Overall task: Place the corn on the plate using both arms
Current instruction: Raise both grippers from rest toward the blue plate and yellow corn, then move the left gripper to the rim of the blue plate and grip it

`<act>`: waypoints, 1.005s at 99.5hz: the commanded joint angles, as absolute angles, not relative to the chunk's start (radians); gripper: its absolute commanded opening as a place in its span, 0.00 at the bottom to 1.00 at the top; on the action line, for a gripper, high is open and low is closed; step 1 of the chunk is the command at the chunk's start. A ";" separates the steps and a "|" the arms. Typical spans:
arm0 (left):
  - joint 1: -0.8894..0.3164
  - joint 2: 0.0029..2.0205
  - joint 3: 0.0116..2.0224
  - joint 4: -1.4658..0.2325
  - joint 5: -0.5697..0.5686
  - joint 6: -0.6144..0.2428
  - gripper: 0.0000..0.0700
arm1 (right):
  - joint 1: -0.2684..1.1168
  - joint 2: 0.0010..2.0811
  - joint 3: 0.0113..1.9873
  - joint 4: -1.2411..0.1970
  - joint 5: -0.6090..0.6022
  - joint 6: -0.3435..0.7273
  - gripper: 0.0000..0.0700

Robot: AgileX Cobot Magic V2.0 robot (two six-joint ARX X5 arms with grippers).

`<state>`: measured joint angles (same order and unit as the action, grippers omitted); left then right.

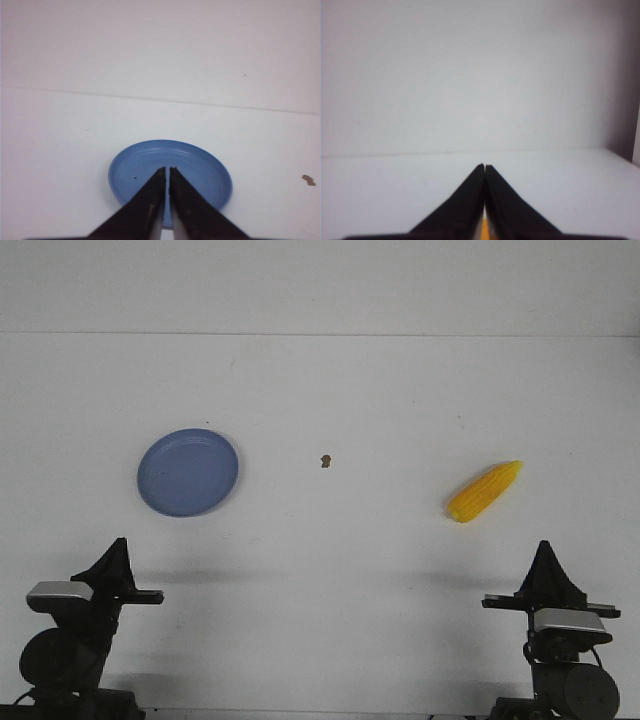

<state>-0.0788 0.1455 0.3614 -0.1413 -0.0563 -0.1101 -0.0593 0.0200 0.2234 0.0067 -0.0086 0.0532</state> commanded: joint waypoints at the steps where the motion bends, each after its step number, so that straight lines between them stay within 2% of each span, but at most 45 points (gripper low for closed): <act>1: -0.079 0.206 0.449 -0.176 -0.062 -0.125 0.02 | -0.059 0.049 0.292 -0.068 -0.012 0.064 0.01; 33: -0.079 0.579 0.866 -0.499 -0.060 -0.126 0.02 | -0.059 0.413 0.735 -0.536 -0.011 0.110 0.01; 48: -0.079 0.755 1.026 -0.696 -0.060 -0.126 0.02 | -0.059 0.597 0.892 -0.670 -0.011 0.104 0.01; 57: -0.079 0.836 1.086 -0.770 -0.060 -0.125 0.02 | -0.059 0.677 0.946 -0.709 -0.012 0.104 0.01; 66: -0.079 0.879 1.106 -0.774 -0.060 -0.124 0.02 | -0.059 0.733 0.967 -0.711 -0.012 0.104 0.01; 100: -0.079 0.875 1.106 -0.756 -0.060 -0.124 0.03 | -0.059 0.793 0.968 -0.714 -0.012 0.104 0.01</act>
<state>-0.0788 0.8738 1.0893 -0.7628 -0.0563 -0.1219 -0.0593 0.7864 0.9489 -0.7212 -0.0086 0.0940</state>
